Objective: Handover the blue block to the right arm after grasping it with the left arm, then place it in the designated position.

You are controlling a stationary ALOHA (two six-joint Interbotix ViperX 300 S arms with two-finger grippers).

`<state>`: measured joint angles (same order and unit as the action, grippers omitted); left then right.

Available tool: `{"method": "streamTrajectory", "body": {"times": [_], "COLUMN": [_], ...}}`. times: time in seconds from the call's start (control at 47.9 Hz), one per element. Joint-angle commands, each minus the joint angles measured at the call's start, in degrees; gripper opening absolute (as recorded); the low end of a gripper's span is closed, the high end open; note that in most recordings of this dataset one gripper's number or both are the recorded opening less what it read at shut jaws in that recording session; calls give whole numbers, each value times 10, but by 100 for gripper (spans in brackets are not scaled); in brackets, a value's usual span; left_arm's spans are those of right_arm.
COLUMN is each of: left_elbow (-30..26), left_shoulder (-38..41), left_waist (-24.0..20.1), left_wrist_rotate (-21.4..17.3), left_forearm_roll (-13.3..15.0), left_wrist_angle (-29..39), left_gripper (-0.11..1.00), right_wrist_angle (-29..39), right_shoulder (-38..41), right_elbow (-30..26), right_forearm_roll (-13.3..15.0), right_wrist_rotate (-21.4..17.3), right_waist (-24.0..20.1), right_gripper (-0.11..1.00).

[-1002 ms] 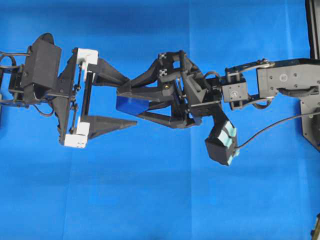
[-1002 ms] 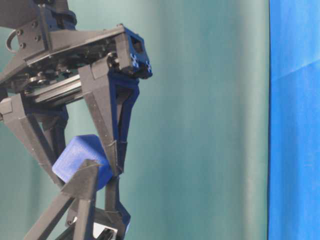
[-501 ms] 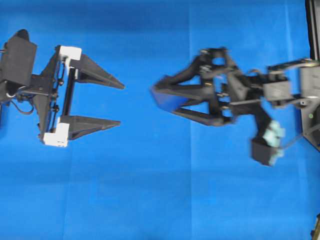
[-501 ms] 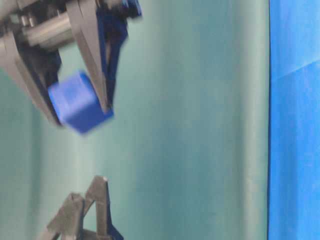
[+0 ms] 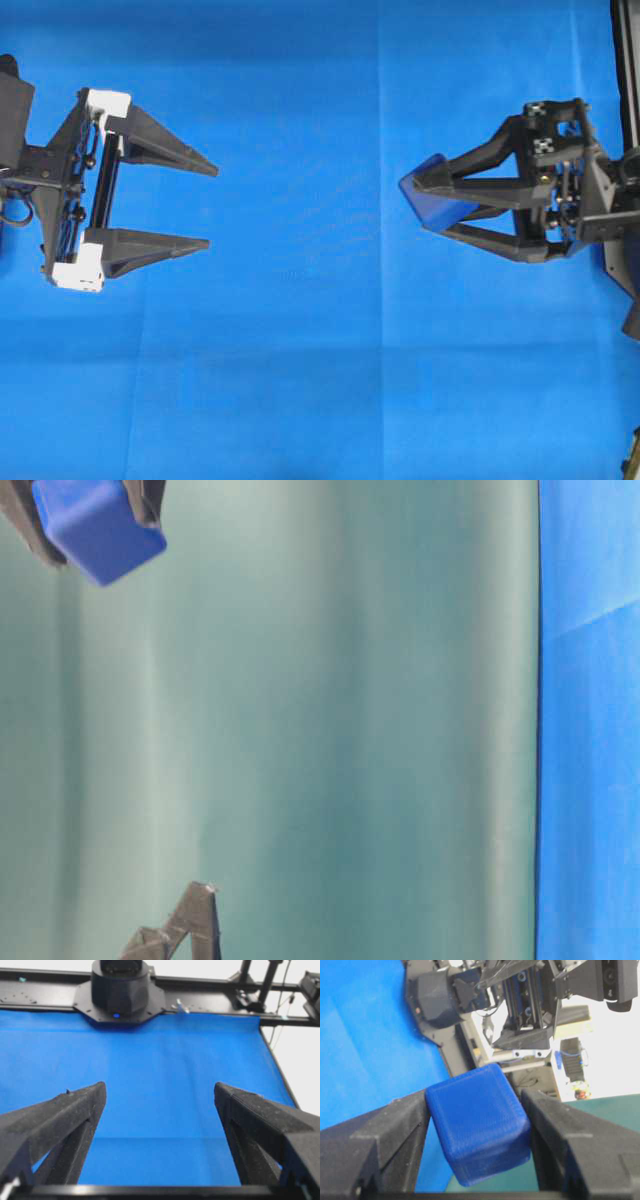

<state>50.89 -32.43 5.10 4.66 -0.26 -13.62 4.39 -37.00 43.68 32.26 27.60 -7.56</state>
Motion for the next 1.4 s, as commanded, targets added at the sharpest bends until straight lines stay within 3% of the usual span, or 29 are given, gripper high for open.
{"method": "streamTrajectory", "body": {"times": [0.0,0.793,0.898,1.065,1.378], "left_elbow": [-5,-6,-7,-6,-6], "left_shoulder": [-9,-9,-8,-8,-9], "left_waist": [4,4,4,4,4], "left_wrist_rotate": [1,1,0,0,0], "left_forearm_roll": [-1,-1,-1,-1,-1], "left_wrist_angle": [1,-3,-2,0,0], "left_gripper": [92,92,92,92,92], "right_wrist_angle": [8,4,2,1,3], "right_shoulder": [-4,-2,-2,-2,-2], "right_elbow": [-6,-7,-7,-7,-11], "right_forearm_roll": [-4,-4,-19,-69,-138], "right_wrist_rotate": [-2,-2,-13,-83,-297], "right_waist": [-4,-4,-4,-5,-4], "right_gripper": [45,43,43,43,41]}}
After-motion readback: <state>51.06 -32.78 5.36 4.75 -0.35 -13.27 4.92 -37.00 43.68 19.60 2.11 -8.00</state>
